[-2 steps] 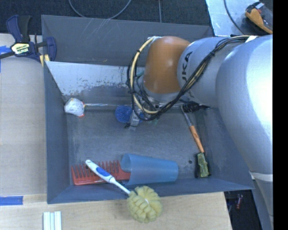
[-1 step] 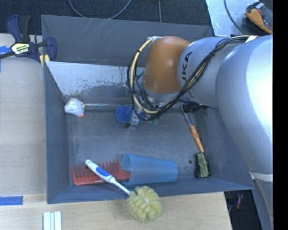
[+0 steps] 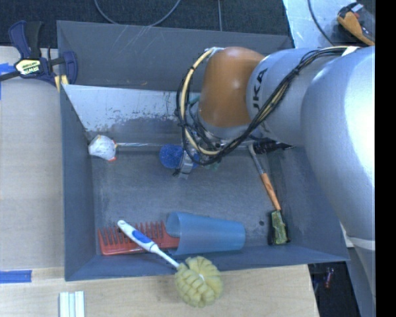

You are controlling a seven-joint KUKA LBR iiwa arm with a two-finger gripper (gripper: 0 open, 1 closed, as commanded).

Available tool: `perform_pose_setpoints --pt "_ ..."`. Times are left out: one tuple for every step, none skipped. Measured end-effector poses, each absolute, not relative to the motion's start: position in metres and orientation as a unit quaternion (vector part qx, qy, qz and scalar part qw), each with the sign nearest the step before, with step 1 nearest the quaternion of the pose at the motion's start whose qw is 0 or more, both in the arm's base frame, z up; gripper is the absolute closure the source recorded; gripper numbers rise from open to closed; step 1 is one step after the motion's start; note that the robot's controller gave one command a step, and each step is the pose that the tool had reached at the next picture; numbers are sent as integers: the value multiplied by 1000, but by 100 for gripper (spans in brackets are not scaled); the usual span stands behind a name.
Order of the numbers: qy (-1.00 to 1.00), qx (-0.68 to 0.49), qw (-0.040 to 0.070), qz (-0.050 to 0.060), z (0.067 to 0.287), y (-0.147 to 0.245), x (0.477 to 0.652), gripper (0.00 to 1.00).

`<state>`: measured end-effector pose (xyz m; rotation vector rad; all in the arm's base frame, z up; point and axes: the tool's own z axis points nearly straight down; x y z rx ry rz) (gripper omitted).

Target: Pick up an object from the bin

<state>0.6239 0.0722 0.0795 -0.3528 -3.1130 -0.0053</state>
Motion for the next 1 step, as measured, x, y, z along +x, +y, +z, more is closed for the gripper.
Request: perform_pose_setpoints --pt "-994 -113 6 -1 121 72 623 100"
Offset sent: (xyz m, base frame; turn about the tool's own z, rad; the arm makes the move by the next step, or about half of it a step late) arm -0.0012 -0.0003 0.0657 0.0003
